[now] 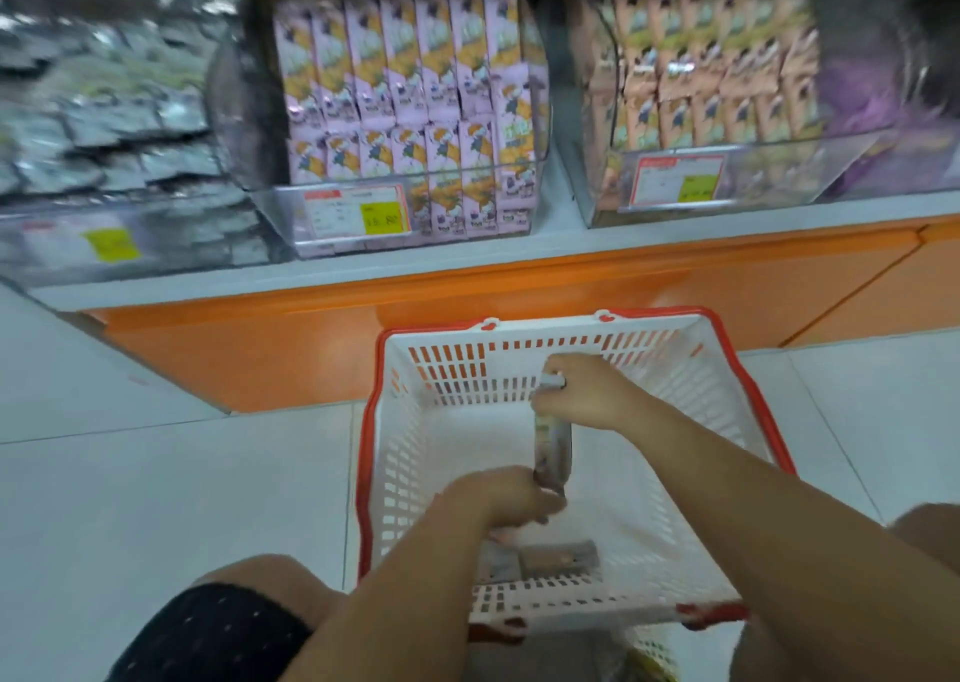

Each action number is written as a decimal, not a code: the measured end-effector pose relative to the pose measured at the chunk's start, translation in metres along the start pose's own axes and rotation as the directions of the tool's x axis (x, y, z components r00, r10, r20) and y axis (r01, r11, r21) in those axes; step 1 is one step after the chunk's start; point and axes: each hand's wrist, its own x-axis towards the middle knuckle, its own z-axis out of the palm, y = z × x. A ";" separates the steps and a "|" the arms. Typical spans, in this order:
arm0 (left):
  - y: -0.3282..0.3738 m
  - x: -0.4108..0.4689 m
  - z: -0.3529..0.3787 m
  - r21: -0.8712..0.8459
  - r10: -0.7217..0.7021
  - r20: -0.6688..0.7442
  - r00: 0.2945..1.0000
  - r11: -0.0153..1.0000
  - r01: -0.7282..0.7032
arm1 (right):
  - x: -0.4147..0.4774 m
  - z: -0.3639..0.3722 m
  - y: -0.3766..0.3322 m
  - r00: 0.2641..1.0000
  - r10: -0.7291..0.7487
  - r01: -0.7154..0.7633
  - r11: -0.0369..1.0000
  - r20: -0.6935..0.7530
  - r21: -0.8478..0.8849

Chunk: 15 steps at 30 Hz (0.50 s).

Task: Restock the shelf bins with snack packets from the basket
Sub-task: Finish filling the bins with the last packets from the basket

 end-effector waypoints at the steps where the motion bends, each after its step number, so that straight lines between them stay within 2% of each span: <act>1: 0.002 -0.007 -0.006 -0.168 -0.017 0.004 1.000 0.986 0.017 | -0.004 -0.006 -0.011 0.999 -0.008 0.008 1.000 -0.049 0.001; 3: 0.004 -0.031 -0.020 -0.442 -0.043 -0.094 0.995 0.897 -0.003 | -0.017 -0.014 -0.037 0.986 -0.053 0.053 0.999 -0.160 -0.007; 6: 0.004 -0.063 -0.043 -0.673 -0.038 -0.338 0.940 0.709 -0.213 | -0.037 -0.024 -0.070 0.948 -0.122 0.149 0.987 -0.295 0.068; 10: -0.001 -0.105 -0.069 -0.729 -0.012 -0.552 0.834 0.492 -0.475 | -0.059 -0.027 -0.110 0.920 -0.170 0.260 0.939 -0.353 0.225; 14: -0.005 -0.152 -0.088 -0.683 -0.063 -0.730 0.680 0.046 -0.729 | -0.072 -0.016 -0.150 0.922 -0.192 0.317 0.872 -0.335 0.373; 15: -0.006 -0.164 -0.088 -0.652 -0.078 -0.755 0.651 -0.021 -0.758 | -0.075 -0.012 -0.160 0.920 -0.199 0.333 0.852 -0.337 0.404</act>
